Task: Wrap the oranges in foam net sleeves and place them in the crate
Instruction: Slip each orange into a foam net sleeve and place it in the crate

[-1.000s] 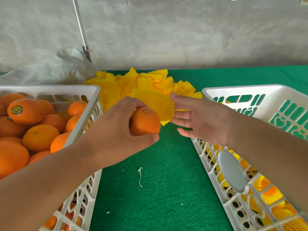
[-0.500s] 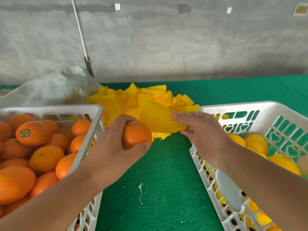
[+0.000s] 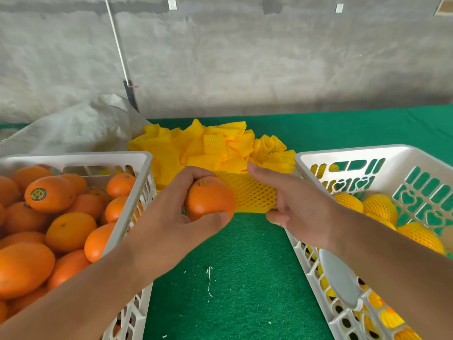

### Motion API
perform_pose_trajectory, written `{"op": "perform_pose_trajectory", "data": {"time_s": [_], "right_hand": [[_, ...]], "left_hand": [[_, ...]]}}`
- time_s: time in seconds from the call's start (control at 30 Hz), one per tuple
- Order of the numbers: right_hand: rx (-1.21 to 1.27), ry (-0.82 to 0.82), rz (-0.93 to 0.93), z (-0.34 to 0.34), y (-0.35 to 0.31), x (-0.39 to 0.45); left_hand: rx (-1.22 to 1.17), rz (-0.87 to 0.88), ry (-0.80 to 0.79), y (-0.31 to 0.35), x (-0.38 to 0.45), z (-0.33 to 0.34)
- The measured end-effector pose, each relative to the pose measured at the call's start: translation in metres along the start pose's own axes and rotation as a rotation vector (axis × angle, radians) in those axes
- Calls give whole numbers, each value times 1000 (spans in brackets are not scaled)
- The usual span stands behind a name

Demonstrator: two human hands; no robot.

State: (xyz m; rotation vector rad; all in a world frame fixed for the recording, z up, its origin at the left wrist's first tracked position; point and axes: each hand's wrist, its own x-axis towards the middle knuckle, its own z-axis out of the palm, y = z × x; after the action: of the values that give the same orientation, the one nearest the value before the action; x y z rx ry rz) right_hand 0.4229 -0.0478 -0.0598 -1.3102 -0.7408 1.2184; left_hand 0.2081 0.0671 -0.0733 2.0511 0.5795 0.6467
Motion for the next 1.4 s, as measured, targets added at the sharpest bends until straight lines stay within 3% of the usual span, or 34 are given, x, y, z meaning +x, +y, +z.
{"op": "perform_pose_trajectory", "data": {"time_s": [0.23,0.57,0.87,0.97,1.17,1.4], "right_hand": [[69,-77,23,-1,2,-1],[130,-246,-51,5,0,-4],[-23,-225,-82,6,4,-3],[-63,-241,-111,7,5,-5],[-130,-241,-104,9,5,-7],[-175,-279,-138,11,6,-7]], "left_hand": [[-42,-38,45,1,1,1],[-31,-203,290,-4,11,-5],[123,-208,228,-19,15,-9],[96,-204,207,-21,17,-9],[72,-215,11,-18,15,-2],[12,-219,-13,-12,13,-2]]}}
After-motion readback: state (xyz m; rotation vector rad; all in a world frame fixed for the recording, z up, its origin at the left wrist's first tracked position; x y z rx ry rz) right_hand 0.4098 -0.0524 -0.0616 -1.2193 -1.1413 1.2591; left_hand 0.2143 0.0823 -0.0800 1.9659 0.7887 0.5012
